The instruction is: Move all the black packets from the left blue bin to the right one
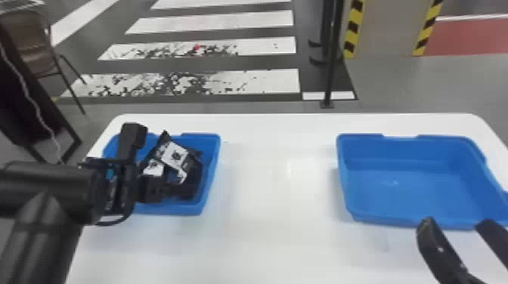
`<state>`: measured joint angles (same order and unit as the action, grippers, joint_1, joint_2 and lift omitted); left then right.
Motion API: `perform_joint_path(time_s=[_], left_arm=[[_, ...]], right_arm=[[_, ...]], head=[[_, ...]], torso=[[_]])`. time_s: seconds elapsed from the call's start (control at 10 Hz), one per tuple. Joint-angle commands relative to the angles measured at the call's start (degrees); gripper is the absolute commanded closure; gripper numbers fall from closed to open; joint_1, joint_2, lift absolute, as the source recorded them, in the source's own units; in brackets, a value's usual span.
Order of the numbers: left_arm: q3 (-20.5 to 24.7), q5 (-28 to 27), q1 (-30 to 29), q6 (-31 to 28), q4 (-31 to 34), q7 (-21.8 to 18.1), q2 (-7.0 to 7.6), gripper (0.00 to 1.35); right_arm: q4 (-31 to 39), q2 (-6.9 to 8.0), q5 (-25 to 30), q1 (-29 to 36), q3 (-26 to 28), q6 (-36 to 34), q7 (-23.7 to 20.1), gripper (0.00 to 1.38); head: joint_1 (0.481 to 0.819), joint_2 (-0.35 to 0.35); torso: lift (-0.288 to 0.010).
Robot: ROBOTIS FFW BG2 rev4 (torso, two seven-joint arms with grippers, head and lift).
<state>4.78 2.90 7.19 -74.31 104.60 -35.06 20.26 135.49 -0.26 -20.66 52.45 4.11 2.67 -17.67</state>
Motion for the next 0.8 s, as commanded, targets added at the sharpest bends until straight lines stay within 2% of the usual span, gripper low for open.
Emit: perform_joint_path(time_s=[0.0,0.3,0.5,0.6,0.7], left_arm=[[2.8,-1.8,-2.8,0.1,5.0,-0.4,-0.3,1.21],[8.1,-1.0,-11.4,-1.1,21.8,-1.1,-0.83,1.21],[7.7,0.8,-16.2,-1.3,32.0,-1.3,-0.83,1.21],[7.2,3.8,-18.0,-0.1,34.4,-1.1,-1.36,1.21],[4.6,5.2,-18.4,0.9,35.8,-0.9,-1.53,1.21]], right_arm=[[0.0,0.0,0.0,0.0,0.0,0.0,0.0,0.15],[0.3,0.0,0.3,0.0,-0.3,0.0,-0.1,0.15],[2.1,-0.09,2.4,-1.6,-0.1,-2.5,-2.0,0.15],[2.5,-0.27,4.1,-3.2,0.2,-3.8,-4.4,0.15],[2.4,-0.35,3.6,-4.6,-0.1,-4.6,-6.0,0.15]], head=[[0.695,0.14],[0.695,0.17],[0.695,0.162],[0.695,0.147],[0.695,0.136]], torso=[[-0.185],[-0.185],[-0.185],[-0.185],[-0.185]])
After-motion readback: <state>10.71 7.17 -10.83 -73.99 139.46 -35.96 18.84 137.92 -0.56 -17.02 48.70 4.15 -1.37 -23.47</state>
